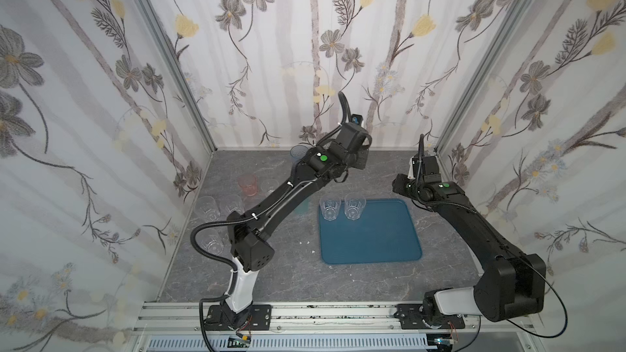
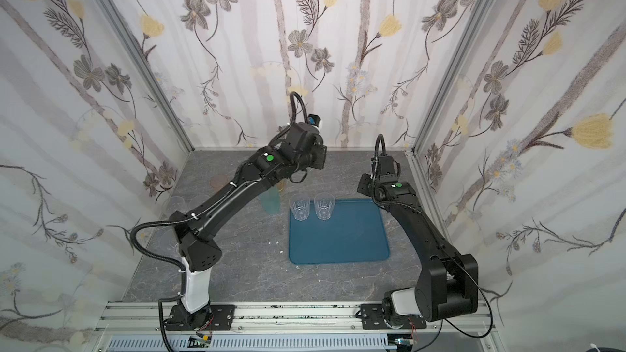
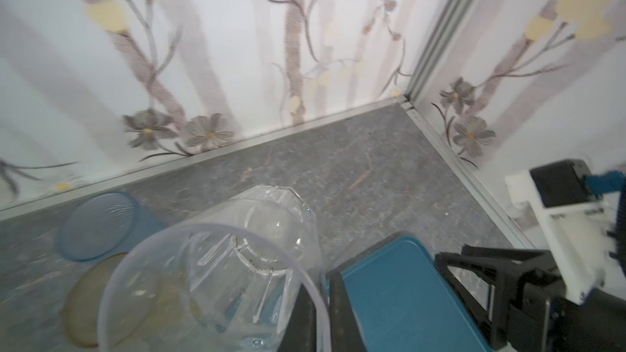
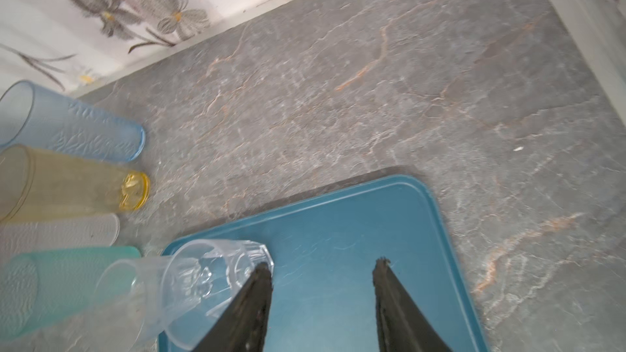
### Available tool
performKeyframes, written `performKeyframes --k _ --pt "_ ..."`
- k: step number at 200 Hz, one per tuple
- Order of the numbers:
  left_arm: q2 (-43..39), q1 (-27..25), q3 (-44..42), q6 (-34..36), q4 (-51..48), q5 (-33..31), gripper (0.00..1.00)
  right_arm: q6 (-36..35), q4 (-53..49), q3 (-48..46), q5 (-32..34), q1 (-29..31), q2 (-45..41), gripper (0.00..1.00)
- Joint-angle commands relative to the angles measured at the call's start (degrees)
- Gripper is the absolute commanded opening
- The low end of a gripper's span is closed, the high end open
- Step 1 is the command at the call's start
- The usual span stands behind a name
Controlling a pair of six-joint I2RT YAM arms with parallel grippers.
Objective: Place the glasses into the tray
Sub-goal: 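Carry the clear glass over the tray while the right gripper moves aside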
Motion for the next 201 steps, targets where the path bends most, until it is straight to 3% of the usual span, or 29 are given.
performKeyframes --k 1,41,92,152,182,201 --pt "5.4 -2.6 4.9 -0.4 -1.7 3.2 0.0 1.5 2.3 -2.3 -1.0 -3.8 -1.7 0.49" --pt "12.5 -5.8 6.4 -1.4 -1.6 7.5 0.0 1.2 3.7 -7.2 -4.2 -10.1 -3.8 0.49" --pt "19.5 -8.6 8.1 -1.1 -1.6 10.7 0.0 1.7 5.2 -9.2 -5.6 -10.1 -3.2 0.49" --pt "22.8 -9.1 4.6 -0.6 -1.7 11.7 0.0 1.4 5.5 -10.8 -5.9 -10.1 -2.7 0.49" --pt "23.0 -9.1 3.3 0.0 -1.7 12.2 0.05 1.3 5.7 -11.2 -7.1 -9.8 -2.1 0.49" --pt "22.9 -9.1 3.3 0.2 -1.8 12.2 0.14 0.8 5.1 -10.6 -7.6 -9.5 -1.4 0.48"
